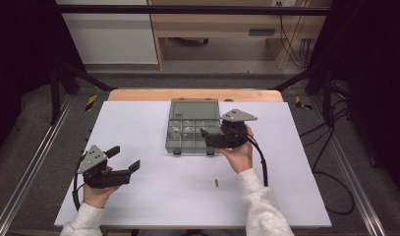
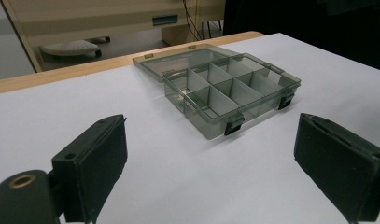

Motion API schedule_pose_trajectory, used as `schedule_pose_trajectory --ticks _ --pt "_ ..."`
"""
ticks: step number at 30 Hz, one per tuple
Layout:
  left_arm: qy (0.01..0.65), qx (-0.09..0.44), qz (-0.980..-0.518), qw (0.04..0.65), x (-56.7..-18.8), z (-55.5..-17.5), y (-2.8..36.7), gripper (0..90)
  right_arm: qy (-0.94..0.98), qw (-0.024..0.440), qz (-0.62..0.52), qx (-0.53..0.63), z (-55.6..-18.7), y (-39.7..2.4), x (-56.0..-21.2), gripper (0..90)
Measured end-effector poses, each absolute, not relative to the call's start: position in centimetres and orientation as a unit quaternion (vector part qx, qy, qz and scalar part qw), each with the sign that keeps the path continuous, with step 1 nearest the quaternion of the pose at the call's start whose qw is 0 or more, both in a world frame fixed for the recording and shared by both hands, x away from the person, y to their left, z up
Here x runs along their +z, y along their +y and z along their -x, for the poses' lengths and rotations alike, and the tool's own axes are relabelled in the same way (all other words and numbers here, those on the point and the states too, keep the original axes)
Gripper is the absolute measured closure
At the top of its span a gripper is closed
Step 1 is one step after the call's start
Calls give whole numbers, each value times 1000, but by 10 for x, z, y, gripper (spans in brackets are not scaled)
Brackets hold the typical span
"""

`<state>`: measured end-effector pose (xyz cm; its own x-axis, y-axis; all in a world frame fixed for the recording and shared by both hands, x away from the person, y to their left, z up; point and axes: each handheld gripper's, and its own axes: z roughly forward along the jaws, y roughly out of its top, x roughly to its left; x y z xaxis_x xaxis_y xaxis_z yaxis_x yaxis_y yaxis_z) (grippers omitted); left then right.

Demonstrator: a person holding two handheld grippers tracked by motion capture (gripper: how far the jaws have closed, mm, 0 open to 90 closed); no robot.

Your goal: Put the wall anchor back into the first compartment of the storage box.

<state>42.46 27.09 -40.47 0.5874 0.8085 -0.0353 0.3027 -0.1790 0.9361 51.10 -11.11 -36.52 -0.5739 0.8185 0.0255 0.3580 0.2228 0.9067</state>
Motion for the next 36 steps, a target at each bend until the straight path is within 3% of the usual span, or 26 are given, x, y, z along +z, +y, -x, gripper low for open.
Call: schedule_pose_trajectory --ticks 19,36 --pt "384 243 -726 516 -406 -425 270 94 749 203 -422 469 -452 -158 -408 166" --pt "383 245 -727 515 -405 -424 271 94 781 150 -430 428 -434 -145 -445 260"
